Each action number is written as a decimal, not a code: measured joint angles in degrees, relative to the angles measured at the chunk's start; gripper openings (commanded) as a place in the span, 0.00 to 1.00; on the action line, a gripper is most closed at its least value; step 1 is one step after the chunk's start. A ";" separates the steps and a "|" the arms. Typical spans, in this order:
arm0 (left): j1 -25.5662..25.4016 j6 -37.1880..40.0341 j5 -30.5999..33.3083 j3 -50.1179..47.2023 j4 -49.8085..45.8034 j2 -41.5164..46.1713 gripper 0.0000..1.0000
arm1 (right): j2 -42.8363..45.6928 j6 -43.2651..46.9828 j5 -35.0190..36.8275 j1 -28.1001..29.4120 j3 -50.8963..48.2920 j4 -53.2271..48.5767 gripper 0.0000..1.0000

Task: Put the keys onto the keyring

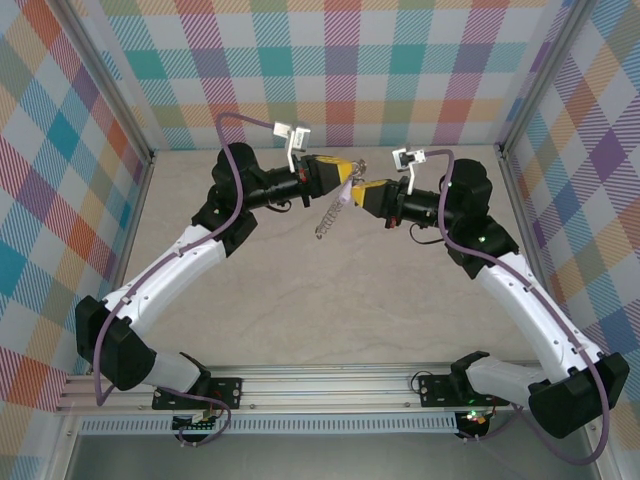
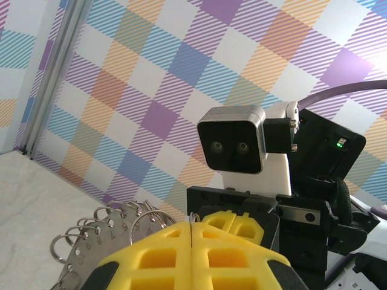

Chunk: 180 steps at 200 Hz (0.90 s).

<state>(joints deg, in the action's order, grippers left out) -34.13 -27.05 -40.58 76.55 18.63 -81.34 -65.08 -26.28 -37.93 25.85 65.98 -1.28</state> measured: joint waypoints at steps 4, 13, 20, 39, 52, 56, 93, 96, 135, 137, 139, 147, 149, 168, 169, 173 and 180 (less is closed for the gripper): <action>0.00 -0.13 0.04 -0.07 0.02 0.00 0.00 | -0.11 0.00 -0.02 0.07 0.00 0.02 0.00; -0.02 -0.39 0.24 -0.33 0.13 0.00 0.00 | -0.44 0.00 -0.02 0.20 0.00 0.07 0.00; -0.02 -0.46 0.39 -0.39 0.13 0.00 0.00 | -0.70 0.00 0.00 0.42 0.00 0.15 0.00; -0.07 -0.61 0.87 -0.68 0.17 0.04 0.00 | -1.18 0.00 0.04 0.68 0.07 0.31 0.00; -0.13 -0.61 1.25 -0.79 0.22 0.04 0.00 | -1.84 0.11 0.02 1.05 0.55 0.28 0.00; -0.15 -0.61 1.29 -0.79 0.26 0.04 0.00 | -2.10 0.13 0.04 1.22 0.81 0.24 0.00; -0.46 -0.63 2.40 -0.90 1.14 0.04 0.00 | -5.31 0.42 0.07 2.91 3.69 -0.24 0.01; -0.46 -0.63 2.56 -0.92 1.14 0.04 0.00 | -5.40 0.46 0.11 2.99 3.80 -0.33 0.04; -0.90 -0.66 3.63 -1.11 1.27 0.04 0.00 | -3.72 2.64 2.64 3.58 2.64 -3.87 0.58; -0.90 -0.66 3.67 -1.11 1.27 0.04 0.00 | -3.45 2.80 2.89 3.63 2.45 -4.15 0.58; -0.90 -0.66 3.76 -1.16 1.27 0.04 0.00 | -3.15 2.95 3.02 3.63 2.29 -4.48 0.59; -0.94 -0.66 3.93 -1.31 1.40 0.04 0.00 | -1.79 3.32 3.52 3.61 1.57 -5.64 0.60; -0.96 -0.66 3.93 -1.31 1.46 0.04 0.00 | -1.36 3.32 3.72 3.54 1.36 -5.92 0.61; -1.07 -0.68 4.26 -1.40 1.51 0.07 0.00 | 3.04 4.20 4.44 2.49 -0.76 -8.31 0.62; -1.07 -0.68 4.26 -1.42 1.53 0.07 0.00 | 3.21 4.22 4.46 2.43 -0.83 -8.39 0.62; -1.07 -0.70 4.26 -1.42 1.53 0.07 0.00 | 4.31 4.44 4.57 2.08 -1.29 -8.92 0.62; -1.07 -0.81 4.28 -1.42 1.57 0.07 0.00 | 6.12 4.57 4.79 1.40 -1.90 -9.88 0.62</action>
<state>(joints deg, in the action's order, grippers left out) -35.20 -27.86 -36.29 75.13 20.21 -81.28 -58.96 -21.71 -33.15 27.24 64.07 -11.16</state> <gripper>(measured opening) 0.049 0.622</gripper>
